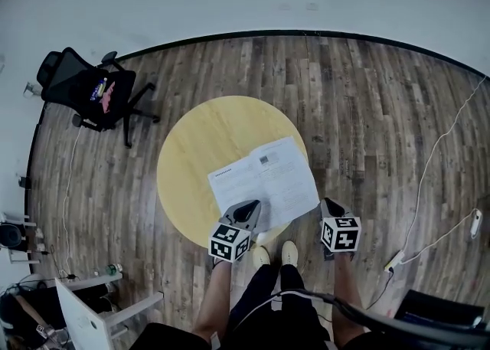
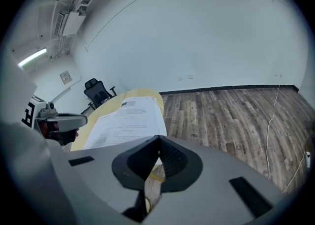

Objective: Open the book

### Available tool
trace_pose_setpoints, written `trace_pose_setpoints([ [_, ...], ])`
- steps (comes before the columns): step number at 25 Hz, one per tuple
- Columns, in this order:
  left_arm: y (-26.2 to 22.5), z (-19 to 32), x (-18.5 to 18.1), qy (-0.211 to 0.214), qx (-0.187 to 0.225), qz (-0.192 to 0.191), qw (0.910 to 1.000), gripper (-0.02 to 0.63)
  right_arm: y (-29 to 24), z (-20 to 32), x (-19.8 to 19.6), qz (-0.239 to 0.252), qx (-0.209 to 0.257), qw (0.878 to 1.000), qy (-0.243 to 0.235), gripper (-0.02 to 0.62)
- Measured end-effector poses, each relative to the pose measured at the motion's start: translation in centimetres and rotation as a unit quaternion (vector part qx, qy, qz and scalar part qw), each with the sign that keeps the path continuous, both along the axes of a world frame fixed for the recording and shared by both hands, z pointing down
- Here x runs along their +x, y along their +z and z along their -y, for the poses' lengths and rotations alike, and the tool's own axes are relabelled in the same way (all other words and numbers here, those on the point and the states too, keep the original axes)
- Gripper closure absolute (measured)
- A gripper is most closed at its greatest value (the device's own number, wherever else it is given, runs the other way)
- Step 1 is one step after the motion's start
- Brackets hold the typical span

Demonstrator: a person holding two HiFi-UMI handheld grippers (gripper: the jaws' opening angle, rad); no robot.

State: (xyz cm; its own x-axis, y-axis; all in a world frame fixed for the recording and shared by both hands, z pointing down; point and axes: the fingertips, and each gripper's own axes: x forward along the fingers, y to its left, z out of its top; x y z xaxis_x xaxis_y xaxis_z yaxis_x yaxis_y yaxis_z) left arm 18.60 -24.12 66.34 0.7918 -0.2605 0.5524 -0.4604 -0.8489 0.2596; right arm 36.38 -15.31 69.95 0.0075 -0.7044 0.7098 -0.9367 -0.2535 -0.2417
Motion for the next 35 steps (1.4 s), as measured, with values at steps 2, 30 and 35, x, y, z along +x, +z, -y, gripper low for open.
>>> trace_pose_setpoints([
  [2, -0.6, 0.1, -0.5, -0.006, 0.003, -0.004, 1.0000, 0.606, -0.8, 0.3, -0.5, 0.000, 0.006, 1.000, -0.005, 0.589],
  [30, -20.1, 4.1, -9.3, -0.096, 0.159, -0.096, 0.9779, 0.606, -23.0, 8.2, -13.6, -0.077, 0.211, 0.960, -0.169, 0.589],
  [35, -22.7, 4.7, -12.6, -0.123, 0.182, -0.106, 0.9698, 0.606, -25.8, 9.2, -17.1, -0.078, 0.233, 0.948, -0.203, 0.589],
])
